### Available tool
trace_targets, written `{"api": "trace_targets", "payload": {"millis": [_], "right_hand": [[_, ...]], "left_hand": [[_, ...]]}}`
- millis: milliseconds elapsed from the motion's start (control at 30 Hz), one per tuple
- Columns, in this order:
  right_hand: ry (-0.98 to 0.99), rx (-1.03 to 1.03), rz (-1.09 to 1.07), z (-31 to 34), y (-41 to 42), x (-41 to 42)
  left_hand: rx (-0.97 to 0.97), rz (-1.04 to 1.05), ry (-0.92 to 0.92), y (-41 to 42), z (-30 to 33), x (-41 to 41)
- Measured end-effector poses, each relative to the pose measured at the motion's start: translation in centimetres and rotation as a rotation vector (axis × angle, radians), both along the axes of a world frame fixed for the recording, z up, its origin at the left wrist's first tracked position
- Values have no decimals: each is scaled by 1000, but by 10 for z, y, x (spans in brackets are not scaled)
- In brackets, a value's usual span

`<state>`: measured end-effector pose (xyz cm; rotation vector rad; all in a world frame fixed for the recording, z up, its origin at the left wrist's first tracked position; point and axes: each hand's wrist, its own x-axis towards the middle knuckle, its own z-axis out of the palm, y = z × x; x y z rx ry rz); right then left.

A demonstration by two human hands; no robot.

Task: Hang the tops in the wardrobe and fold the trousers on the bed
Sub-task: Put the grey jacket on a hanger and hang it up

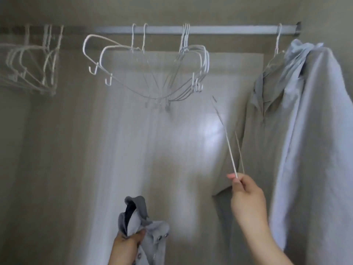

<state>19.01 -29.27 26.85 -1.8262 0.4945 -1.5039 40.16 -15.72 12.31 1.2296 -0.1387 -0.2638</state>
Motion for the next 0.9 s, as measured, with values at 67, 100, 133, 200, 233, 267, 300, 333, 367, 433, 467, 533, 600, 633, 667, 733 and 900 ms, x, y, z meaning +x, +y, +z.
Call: {"api": "trace_targets", "payload": {"millis": [67, 100, 133, 200, 233, 267, 300, 333, 367, 433, 467, 533, 600, 633, 667, 733, 900], "right_hand": [[-40, 26, 24, -42, 8, -9], [-44, 49, 48, -61, 11, -15], [-32, 80, 86, -80, 15, -20], [-37, 201, 243, -115, 26, -28], [-31, 317, 361, -130, 31, -30], [-12, 422, 456, -145, 35, -32], [4, 491, 530, -159, 37, -33], [32, 531, 551, -171, 39, -34], [58, 558, 548, -181, 41, -35], [137, 548, 527, -201, 40, -39], [161, 521, 505, -208, 39, -41], [192, 501, 454, -216, 36, -45], [243, 416, 374, -222, 32, -48], [279, 345, 333, -224, 29, -50], [309, 289, 305, -225, 28, -51], [349, 244, 284, -224, 27, -54], [319, 235, 205, -212, 28, -59]], "left_hand": [[-73, -16, -29, 5, 2, -27], [-69, -13, -35, 7, -9, -28], [-45, -11, -11, 13, -14, -36], [-56, 8, 34, 18, -18, -45], [-76, -23, 42, 22, -22, -48], [-99, -30, 67, 25, -22, -52], [-142, -40, 106, 28, -21, -55], [-166, -51, 141, 33, -20, -59], [-209, -55, 164, 37, -22, -56], [-288, -73, 194, 48, -23, -55], [-343, -85, 210, 54, -22, -55], [-420, -70, 244, 63, -25, -51], [-480, -41, 222, 72, -33, -48], [-499, -40, 195, 75, -35, -48], [-498, -40, 172, 78, -37, -51], [-505, -20, 145, 84, -42, -51], [-522, 3, 168, 95, -44, -46]]}}
